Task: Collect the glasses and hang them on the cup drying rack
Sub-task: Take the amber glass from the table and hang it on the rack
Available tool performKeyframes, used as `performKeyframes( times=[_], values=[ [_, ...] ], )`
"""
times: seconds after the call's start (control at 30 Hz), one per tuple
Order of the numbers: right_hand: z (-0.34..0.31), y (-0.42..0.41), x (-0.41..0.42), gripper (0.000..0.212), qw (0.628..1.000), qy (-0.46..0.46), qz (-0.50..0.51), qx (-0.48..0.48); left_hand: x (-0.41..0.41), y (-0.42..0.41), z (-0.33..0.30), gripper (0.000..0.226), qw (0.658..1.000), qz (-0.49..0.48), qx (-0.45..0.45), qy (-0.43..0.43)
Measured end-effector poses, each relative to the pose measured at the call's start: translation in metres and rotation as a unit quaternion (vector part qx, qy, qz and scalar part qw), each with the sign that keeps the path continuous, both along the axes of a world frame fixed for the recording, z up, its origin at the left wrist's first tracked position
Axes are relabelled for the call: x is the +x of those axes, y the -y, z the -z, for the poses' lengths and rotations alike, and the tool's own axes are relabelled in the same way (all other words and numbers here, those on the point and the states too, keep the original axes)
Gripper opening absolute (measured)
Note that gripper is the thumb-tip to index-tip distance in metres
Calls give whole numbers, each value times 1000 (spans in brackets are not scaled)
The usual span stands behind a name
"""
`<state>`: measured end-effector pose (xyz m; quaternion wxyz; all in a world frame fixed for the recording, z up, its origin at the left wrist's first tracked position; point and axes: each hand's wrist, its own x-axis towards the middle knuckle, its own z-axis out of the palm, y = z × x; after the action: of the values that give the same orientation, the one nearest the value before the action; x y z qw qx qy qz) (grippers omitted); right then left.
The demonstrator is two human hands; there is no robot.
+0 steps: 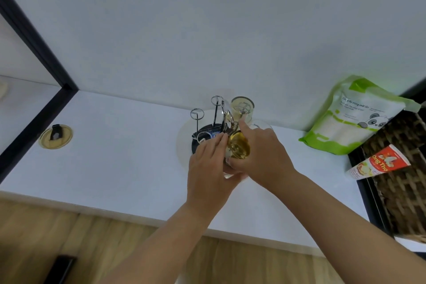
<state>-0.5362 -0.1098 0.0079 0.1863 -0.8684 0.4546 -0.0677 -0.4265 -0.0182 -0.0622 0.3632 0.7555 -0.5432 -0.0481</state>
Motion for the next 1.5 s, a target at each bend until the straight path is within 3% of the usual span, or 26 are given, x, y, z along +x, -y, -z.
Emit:
performKeyframes(
  times=[0.2, 0.7, 1.0, 1.17, 1.3, 1.5],
  values=[
    [7, 1, 7, 100, 999, -42, -10, -22, 9, -8, 8, 99, 1000, 6, 9, 6],
    [19, 4, 21, 93, 989, -127, -22, -70, 16, -12, 7, 95, 1000, 9, 9, -6],
    [18, 2, 23, 112, 989, -130, -38, -51, 27, -8, 6, 94, 999, 21, 24, -13],
    [3, -3, 16, 112, 992, -112, -58, -24, 54, -8, 3, 100, 995, 84, 50, 18],
    [-10, 0, 4, 93, 992, -98, -70, -22, 88, -4, -4, 119, 981, 163, 92, 53],
    [-10, 6, -11, 107, 996, -62, -55, -12, 115, 7, -24, 120, 966, 218, 138, 17]
  ],
)
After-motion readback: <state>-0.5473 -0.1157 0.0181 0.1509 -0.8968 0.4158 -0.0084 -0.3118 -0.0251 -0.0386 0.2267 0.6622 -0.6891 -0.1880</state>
